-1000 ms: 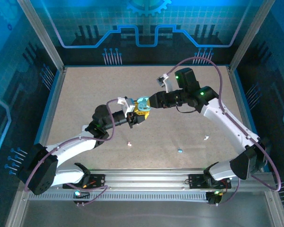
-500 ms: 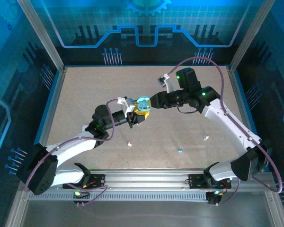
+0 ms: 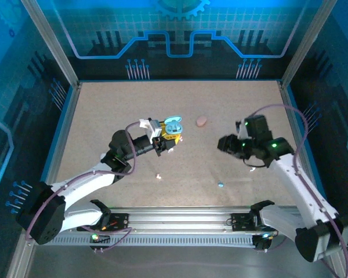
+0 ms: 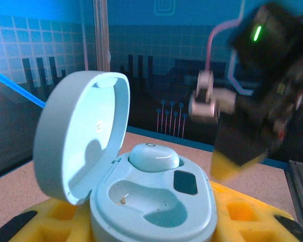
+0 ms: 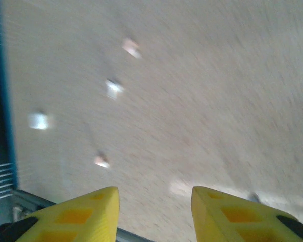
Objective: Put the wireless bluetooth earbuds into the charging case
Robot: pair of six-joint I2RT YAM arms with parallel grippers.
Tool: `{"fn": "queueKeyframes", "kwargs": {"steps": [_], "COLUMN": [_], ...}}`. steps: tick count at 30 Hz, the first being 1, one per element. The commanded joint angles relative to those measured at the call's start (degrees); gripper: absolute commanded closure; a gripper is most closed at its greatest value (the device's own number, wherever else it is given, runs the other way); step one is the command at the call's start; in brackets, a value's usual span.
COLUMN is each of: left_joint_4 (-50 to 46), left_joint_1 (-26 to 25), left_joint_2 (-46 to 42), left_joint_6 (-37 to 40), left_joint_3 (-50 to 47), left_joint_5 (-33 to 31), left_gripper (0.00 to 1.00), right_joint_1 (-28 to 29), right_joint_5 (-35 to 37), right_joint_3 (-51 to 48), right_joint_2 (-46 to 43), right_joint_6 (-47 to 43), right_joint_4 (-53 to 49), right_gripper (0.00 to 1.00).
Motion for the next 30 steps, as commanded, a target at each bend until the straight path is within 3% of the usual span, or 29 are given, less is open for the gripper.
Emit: {"fn": "queueKeyframes", "kwargs": {"steps": [1,9,30], "left_joint_4": [0.95,0.62,-0.22], "left_joint_1": [-0.41,-0.47,-0.4], "left_joint_2": [-1.91,-2.68,-2.05], "left_joint_6": [1.09,0.52,0.87], "left_joint_3": [-0.83,-1.2,-0.42], "left_joint_5": [-0.68,-0.78,-0.68], "left_gripper": [0.69,0.69,0.69], "right_joint_1": [0.06,1.14,5.65], "right_joint_5": [-0.36,-1.66,-1.88], "right_joint_3": [-8.64,-18.45,-20.54], "right_joint_2": [0.36,3.17,10.56], "right_joint_6": [4.93,6.89,10.95], "right_joint_4": [-3.13,2.34,11.05], "right_gripper": [0.56,0.48,0.54]}}
